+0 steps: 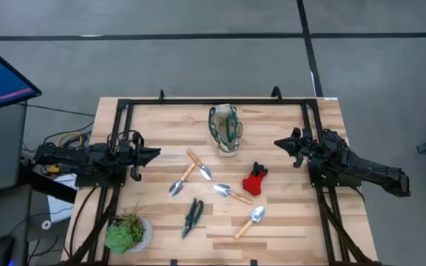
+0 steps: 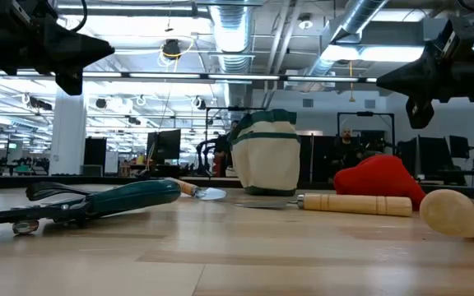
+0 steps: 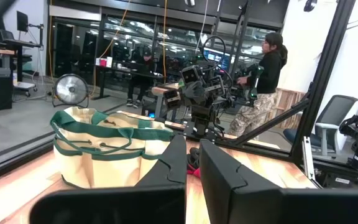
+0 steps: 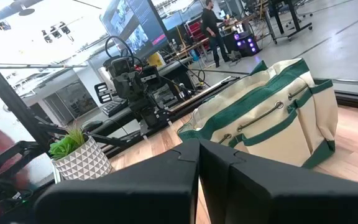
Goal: Pick & Place Garden tools in Gardening bag
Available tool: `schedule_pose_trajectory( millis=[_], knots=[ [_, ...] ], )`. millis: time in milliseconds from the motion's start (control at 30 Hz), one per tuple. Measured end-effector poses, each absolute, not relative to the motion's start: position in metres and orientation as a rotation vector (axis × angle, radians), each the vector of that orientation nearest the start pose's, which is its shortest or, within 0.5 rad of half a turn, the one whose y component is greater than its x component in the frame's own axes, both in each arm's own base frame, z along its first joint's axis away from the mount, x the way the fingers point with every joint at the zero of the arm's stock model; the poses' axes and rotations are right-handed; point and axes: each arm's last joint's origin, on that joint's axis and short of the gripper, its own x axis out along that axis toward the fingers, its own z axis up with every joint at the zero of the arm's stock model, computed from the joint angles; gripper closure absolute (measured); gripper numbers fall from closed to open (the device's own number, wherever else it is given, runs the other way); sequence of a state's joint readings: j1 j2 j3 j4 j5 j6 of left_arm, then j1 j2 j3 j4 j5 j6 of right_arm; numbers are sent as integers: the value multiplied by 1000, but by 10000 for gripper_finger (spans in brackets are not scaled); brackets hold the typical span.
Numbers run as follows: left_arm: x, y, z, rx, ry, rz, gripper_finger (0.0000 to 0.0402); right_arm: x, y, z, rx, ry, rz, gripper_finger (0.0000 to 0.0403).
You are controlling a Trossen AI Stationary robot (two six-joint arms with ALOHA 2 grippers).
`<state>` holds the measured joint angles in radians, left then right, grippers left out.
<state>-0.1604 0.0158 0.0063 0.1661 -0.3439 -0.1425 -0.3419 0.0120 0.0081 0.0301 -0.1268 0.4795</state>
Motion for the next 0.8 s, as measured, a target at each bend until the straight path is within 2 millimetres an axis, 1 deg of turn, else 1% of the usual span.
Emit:
schedule_pose_trajectory(
  millis=[600,800],
  knots=[
    [96,-6,180,-181,-166,172,394,93,-29,168,471,-77,-205,403],
    [95,-6,182,-240,-190,165,394,93,-29,168,472,-77,-204,403]
  ],
)
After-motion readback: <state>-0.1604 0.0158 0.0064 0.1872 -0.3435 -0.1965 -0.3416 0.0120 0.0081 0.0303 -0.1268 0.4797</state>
